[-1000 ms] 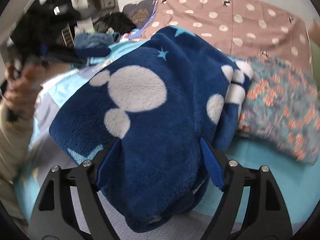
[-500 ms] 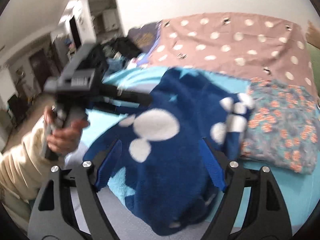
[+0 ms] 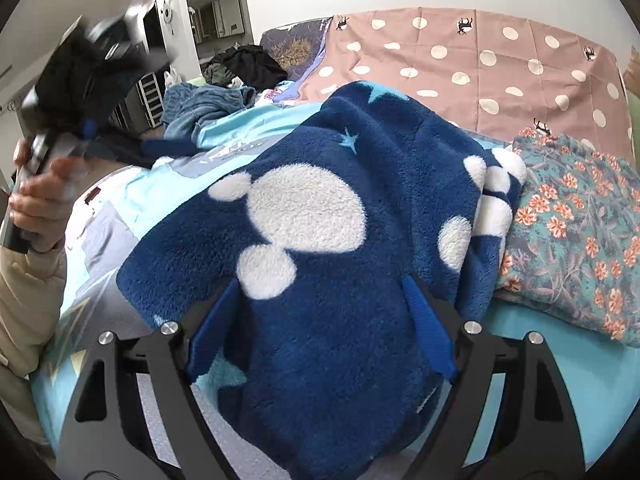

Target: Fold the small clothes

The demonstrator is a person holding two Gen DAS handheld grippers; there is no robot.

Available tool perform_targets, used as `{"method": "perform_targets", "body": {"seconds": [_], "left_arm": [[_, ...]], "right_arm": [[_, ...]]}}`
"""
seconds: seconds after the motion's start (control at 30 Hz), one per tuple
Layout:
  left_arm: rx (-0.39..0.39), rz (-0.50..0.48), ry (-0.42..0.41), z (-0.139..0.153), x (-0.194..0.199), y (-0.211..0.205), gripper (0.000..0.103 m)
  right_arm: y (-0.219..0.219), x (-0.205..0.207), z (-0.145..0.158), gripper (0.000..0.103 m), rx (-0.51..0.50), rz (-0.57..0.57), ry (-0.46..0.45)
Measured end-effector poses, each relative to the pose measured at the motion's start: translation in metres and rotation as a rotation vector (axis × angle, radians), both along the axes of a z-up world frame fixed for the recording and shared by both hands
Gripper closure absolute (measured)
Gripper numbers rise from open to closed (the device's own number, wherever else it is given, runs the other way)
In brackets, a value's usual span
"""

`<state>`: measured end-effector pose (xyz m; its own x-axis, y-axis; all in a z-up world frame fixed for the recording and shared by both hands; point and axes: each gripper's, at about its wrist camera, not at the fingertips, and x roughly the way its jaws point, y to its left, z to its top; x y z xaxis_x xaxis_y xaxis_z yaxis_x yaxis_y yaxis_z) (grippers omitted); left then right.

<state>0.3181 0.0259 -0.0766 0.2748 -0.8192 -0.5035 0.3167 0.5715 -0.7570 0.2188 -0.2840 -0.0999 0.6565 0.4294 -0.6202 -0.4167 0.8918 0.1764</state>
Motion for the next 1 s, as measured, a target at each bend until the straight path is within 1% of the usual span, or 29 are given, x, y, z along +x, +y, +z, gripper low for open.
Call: {"method": "perform_targets", "body": {"seconds": [0.07, 0.1, 0.17, 0.2, 0.23, 0.27, 0.3, 0.33, 0.37, 0.4, 0.47, 0.6, 0.7, 0.8, 0.9, 1.0], "left_arm": [[0.025, -0.005, 0.07, -0.019, -0.001, 0.006, 0.007], [0.029, -0.021, 0.133, -0.035, 0.0, 0.006, 0.007], [0.008, -0.05, 0.212, -0.056, 0.002, 0.004, 0.007], [-0.024, -0.075, 0.267, -0.07, 0.003, 0.0, 0.007], [-0.044, -0.097, 0.305, -0.08, 0.005, -0.005, 0.007], [-0.049, -0.113, 0.327, -0.087, 0.007, -0.01, 0.007], [-0.051, -0.127, 0.341, -0.093, 0.009, -0.015, 0.005], [-0.06, -0.129, 0.352, -0.097, 0.011, -0.019, 0.001], [-0.073, -0.128, 0.366, -0.1, 0.013, -0.021, 0.001], [-0.108, -0.138, 0.386, -0.103, 0.015, -0.022, 0.001], [-0.137, -0.153, 0.408, -0.106, 0.021, -0.029, 0.001], [-0.119, -0.214, 0.455, -0.111, 0.028, -0.06, 0.001], [-0.077, -0.215, 0.448, -0.112, 0.033, -0.076, 0.001], [-0.075, -0.209, 0.45, -0.118, 0.035, -0.086, 0.001], [-0.033, -0.197, 0.419, -0.116, 0.029, -0.095, 0.002], [-0.03, -0.18, 0.41, -0.117, 0.027, -0.098, 0.008]], "right_arm": [[-0.002, -0.007, 0.001, 0.019, 0.022, -0.003, 0.002], [-0.002, -0.008, 0.0, 0.019, 0.027, -0.004, 0.001], [-0.002, -0.009, 0.0, 0.019, 0.028, -0.006, -0.002], [-0.001, -0.009, 0.0, 0.019, 0.027, -0.006, -0.002], [-0.001, -0.009, 0.001, 0.019, 0.027, -0.006, -0.001], [-0.002, -0.009, 0.001, 0.019, 0.031, -0.006, 0.001], [-0.002, -0.008, 0.001, 0.019, 0.038, -0.006, 0.005], [-0.005, -0.006, 0.0, 0.019, 0.06, -0.005, 0.016], [-0.009, -0.005, 0.0, 0.019, 0.081, -0.004, 0.026], [-0.012, -0.004, -0.001, 0.019, 0.103, -0.003, 0.036], [-0.017, -0.003, -0.003, 0.019, 0.137, -0.002, 0.048], [-0.019, -0.005, -0.004, 0.019, 0.152, 0.0, 0.049], [-0.02, -0.007, -0.005, 0.019, 0.161, -0.002, 0.048], [-0.025, -0.009, -0.007, 0.019, 0.189, -0.002, 0.055], [-0.027, -0.01, -0.008, 0.017, 0.213, -0.009, 0.056], [-0.024, -0.012, -0.008, 0.015, 0.203, -0.016, 0.046]]}}
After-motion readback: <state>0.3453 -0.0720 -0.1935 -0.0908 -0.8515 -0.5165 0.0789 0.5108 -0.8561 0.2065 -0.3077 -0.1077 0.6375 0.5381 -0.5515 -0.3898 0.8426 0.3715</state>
